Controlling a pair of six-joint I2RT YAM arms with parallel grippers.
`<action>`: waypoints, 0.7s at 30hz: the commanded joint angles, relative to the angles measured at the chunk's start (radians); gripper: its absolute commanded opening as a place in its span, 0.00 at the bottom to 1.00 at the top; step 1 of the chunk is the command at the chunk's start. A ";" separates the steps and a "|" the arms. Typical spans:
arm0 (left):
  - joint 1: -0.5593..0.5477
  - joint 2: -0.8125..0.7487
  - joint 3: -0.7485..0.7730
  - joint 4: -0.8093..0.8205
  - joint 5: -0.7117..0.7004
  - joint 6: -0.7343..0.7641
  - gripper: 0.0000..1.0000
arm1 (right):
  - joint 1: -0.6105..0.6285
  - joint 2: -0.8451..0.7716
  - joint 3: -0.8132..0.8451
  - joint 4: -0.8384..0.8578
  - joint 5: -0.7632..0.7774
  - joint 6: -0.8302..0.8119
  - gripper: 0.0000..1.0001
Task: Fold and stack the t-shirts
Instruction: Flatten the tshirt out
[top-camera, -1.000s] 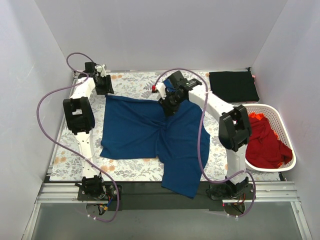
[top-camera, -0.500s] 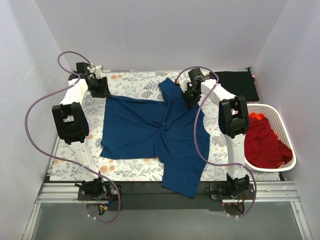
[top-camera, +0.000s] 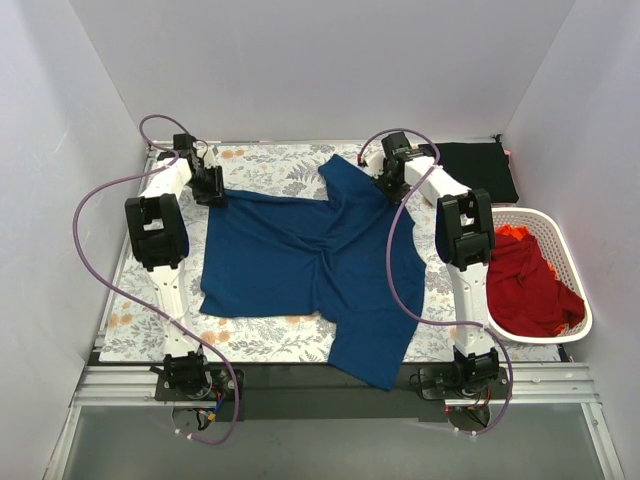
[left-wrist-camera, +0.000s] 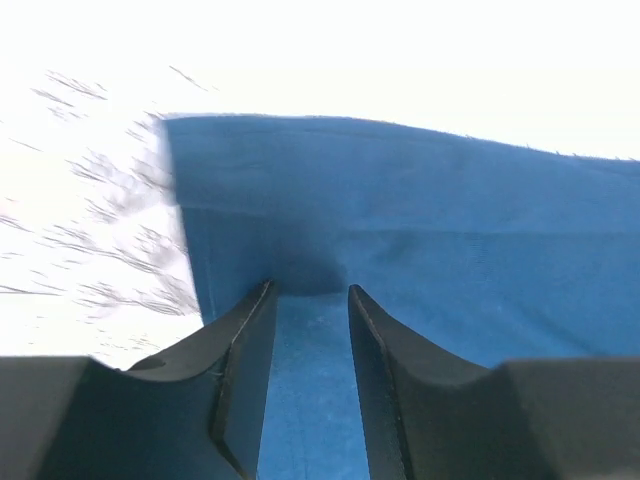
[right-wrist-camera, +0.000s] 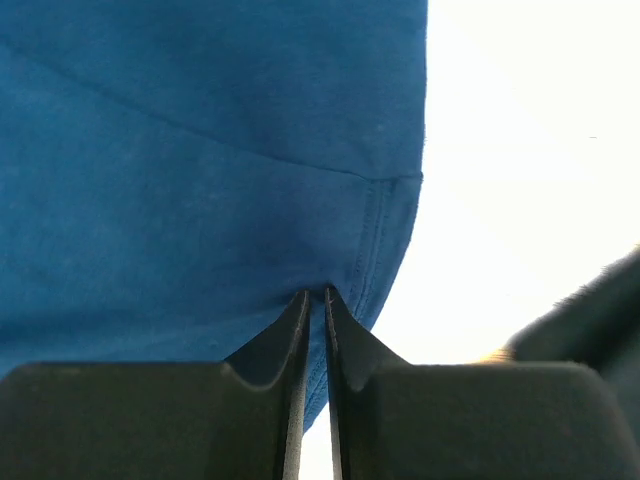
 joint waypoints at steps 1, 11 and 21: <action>0.016 0.074 0.086 -0.024 -0.120 -0.015 0.34 | -0.047 0.096 0.034 0.057 0.128 -0.034 0.15; 0.021 -0.005 0.214 -0.018 0.041 0.061 0.58 | -0.048 0.063 0.253 0.099 0.132 -0.060 0.44; 0.022 -0.452 -0.275 -0.181 0.176 0.295 0.59 | 0.011 -0.462 -0.227 -0.076 -0.192 -0.043 0.77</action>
